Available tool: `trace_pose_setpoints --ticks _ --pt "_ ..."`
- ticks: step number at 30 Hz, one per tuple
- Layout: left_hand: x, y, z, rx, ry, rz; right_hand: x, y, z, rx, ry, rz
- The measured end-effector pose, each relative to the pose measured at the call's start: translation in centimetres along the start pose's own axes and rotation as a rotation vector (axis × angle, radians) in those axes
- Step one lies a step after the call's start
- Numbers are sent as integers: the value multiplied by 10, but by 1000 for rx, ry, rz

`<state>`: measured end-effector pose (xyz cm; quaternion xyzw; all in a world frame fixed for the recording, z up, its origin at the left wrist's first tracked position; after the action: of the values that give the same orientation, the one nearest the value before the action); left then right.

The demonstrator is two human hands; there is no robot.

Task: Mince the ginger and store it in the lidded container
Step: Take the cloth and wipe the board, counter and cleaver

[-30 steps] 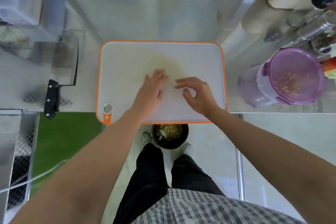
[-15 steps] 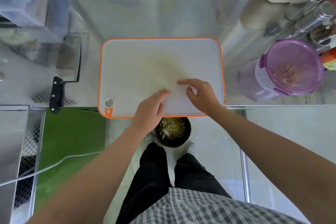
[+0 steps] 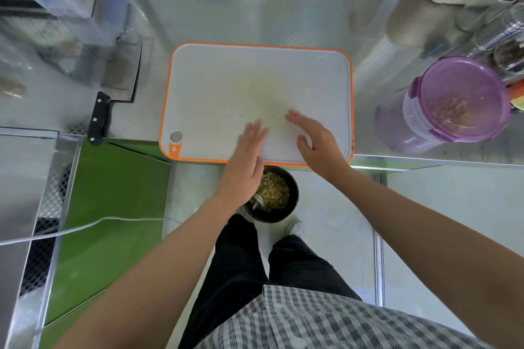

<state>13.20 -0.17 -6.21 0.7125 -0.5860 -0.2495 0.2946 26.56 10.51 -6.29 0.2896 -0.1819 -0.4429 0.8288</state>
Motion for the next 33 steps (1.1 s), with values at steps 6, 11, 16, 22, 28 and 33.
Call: trace_pose_setpoints --ticks 6,11,16,22,28,33 --pt "-31 5 27 -167 171 43 15 -12 6 -33 61 142" --pt "-10 11 -3 57 29 -11 -30 5 5 -17 -17 -15" --pt "-30 21 26 -196 105 -40 -20 -44 26 94 151 288" --pt "-20 23 21 -110 82 -19 -33 -13 20 -18 29 -20" --pt "-17 27 39 -428 191 -71 -5 -32 25 43 151 234" --pt "2 26 43 -453 222 -54 -7 -36 23 141 154 276"
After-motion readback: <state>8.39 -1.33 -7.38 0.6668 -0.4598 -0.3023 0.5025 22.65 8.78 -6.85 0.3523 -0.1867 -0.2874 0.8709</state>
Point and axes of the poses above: each hand's wrist, its own x-axis away from the middle knuckle, its own y-axis out of the back of the hand, z = x × y, the point moved 6 cm from there along -x, towards the middle knuckle, and after that the axes turned 6 degrees about -z, right-handed, at the moved point
